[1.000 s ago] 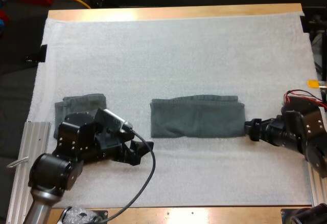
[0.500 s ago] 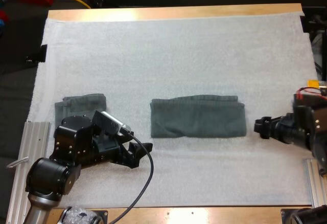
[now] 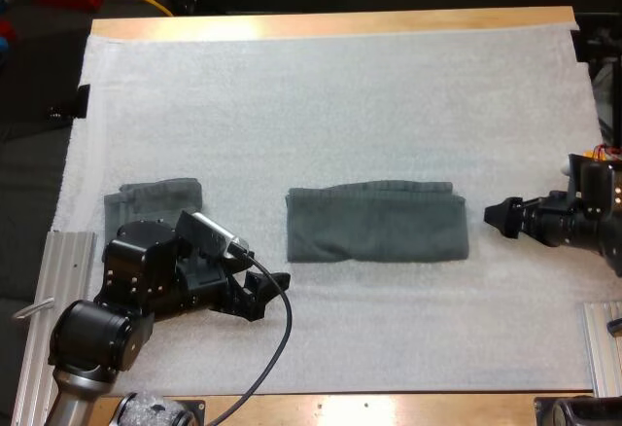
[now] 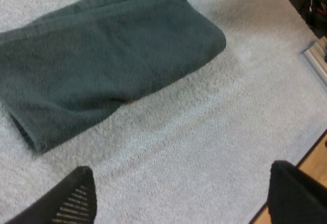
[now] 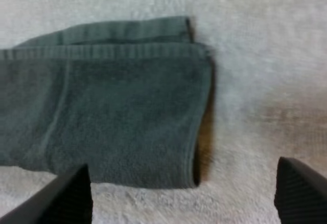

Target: Pick towel from pile, fold and stack

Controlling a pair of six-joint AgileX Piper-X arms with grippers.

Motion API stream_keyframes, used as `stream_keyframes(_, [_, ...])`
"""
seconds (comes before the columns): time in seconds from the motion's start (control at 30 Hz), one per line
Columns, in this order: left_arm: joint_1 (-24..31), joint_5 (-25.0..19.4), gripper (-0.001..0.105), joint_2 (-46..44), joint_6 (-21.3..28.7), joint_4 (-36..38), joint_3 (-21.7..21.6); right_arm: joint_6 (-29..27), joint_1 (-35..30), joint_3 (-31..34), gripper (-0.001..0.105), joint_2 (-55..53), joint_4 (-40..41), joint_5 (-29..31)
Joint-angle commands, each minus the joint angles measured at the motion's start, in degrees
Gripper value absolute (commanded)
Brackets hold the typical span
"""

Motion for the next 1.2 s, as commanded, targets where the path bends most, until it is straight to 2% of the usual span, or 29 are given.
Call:
stream_keyframes(0.0, [-0.3,-0.2,0.067,-0.3,-0.4,0.2,-0.5,-0.8,-0.4,-0.6,0.071,0.8,-1.2,-1.9])
stream_keyframes(0.43, [-0.3,-0.1,0.067,-0.3,-0.4,0.3,-0.5,-0.8,-0.4,-0.6,0.071,16.2,-9.7,-9.3])
stream_keyframes(0.8, [-0.3,-0.1,0.067,-0.3,-0.4,0.3,-0.5,-0.7,-0.4,-0.6,0.071,24.4,-12.1,-13.9])
stream_keyframes(1.17, [-0.3,-0.1,0.067,-0.3,-0.4,0.3,-0.5,8.0,0.1,-0.6,0.071,27.0,-15.0,-15.9])
